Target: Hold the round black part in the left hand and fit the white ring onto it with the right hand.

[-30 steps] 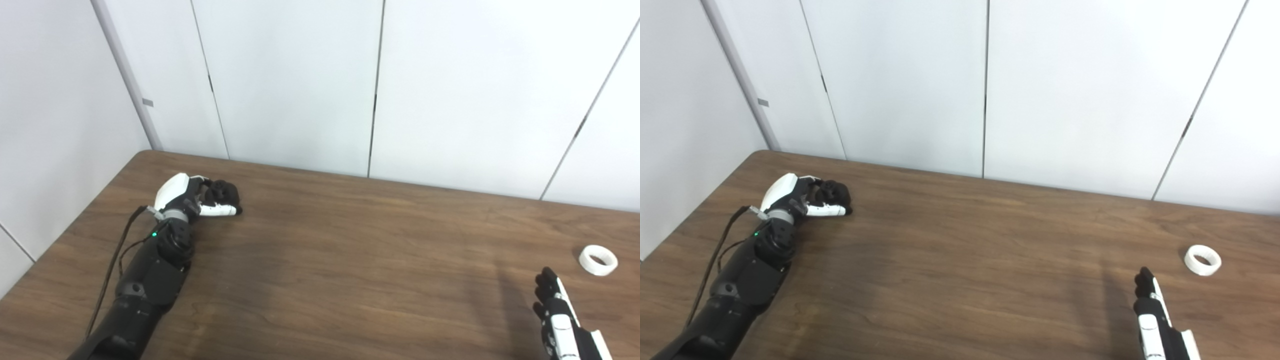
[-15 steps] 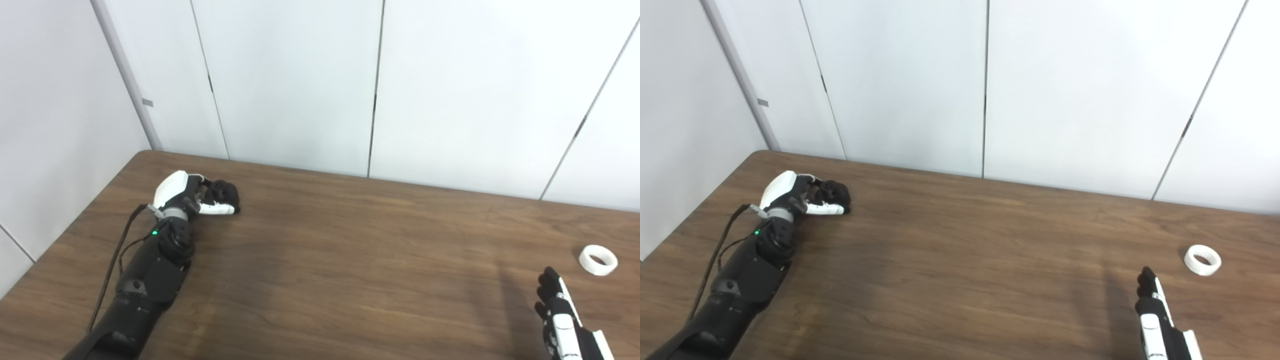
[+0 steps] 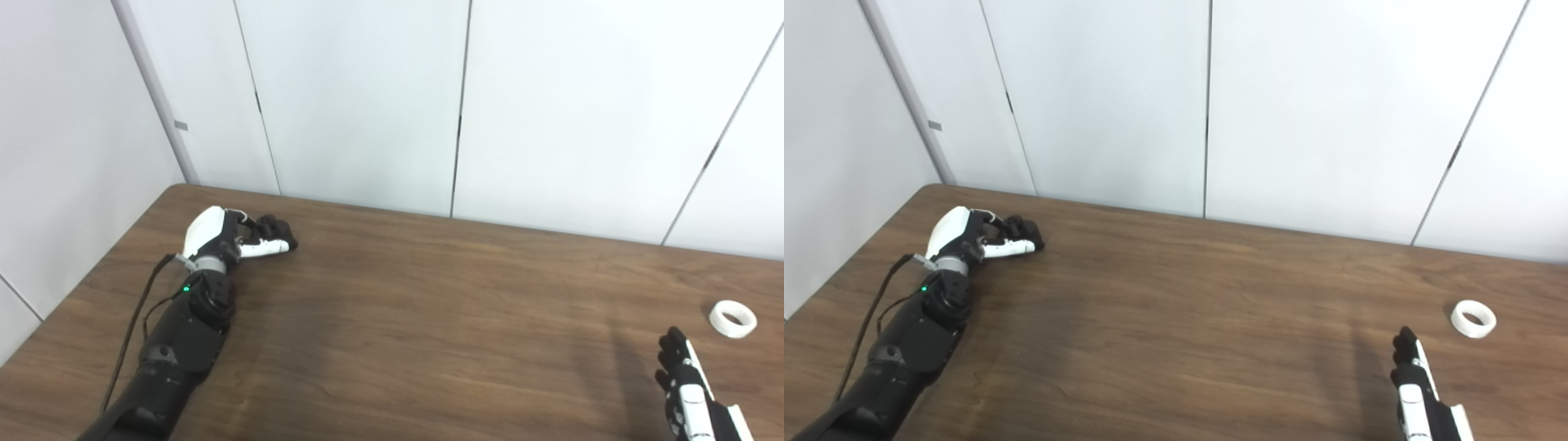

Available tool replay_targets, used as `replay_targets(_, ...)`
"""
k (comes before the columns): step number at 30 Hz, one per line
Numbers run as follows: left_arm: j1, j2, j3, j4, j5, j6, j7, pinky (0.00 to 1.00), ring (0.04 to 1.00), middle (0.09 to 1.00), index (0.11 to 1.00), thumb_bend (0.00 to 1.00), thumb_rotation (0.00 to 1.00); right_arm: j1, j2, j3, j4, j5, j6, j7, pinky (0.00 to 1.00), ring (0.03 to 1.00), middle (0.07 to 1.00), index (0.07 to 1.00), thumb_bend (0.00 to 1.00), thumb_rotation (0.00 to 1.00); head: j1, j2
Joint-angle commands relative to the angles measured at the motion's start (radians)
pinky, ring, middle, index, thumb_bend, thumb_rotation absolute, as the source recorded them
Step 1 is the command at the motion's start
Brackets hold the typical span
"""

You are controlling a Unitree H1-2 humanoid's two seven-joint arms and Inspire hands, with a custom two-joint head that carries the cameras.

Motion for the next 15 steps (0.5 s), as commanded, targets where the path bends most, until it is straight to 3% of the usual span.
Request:
replay_targets(1, -0.028, 0.025, -0.009, -0.005, 0.006, -0.025, 0.012, 0.84, 0.89, 0.788, 0.483, 0.52, 0.05, 0.038, -0.009, -0.002, -0.034, 0.008, -0.036, -0.006, 1.0, 1.0, 0.986, 1.0, 0.32, 1.0, 0.0, 0.001)
replay_targets(7, -0.015, 0.033, -0.026, -0.023, 0.014, -0.039, 0.019, 0.87, 0.877, 0.774, 0.484, 0.52, 0.05, 0.038, -0.009, -0.004, -0.036, 0.016, -0.028, -0.004, 1.0, 1.0, 0.986, 1.0, 0.33, 1.0, 0.002, 0.004)
replay_targets(15, 0.032, 0.047, -0.051, -0.153, 0.044, 0.002, -0.006, 0.95, 0.892, 0.781, 0.485, 0.52, 0.05, 0.036, -0.01, 0.002, -0.026, 0.005, -0.038, -0.006, 1.0, 1.0, 0.988, 1.0, 0.31, 1.0, -0.008, 0.007)
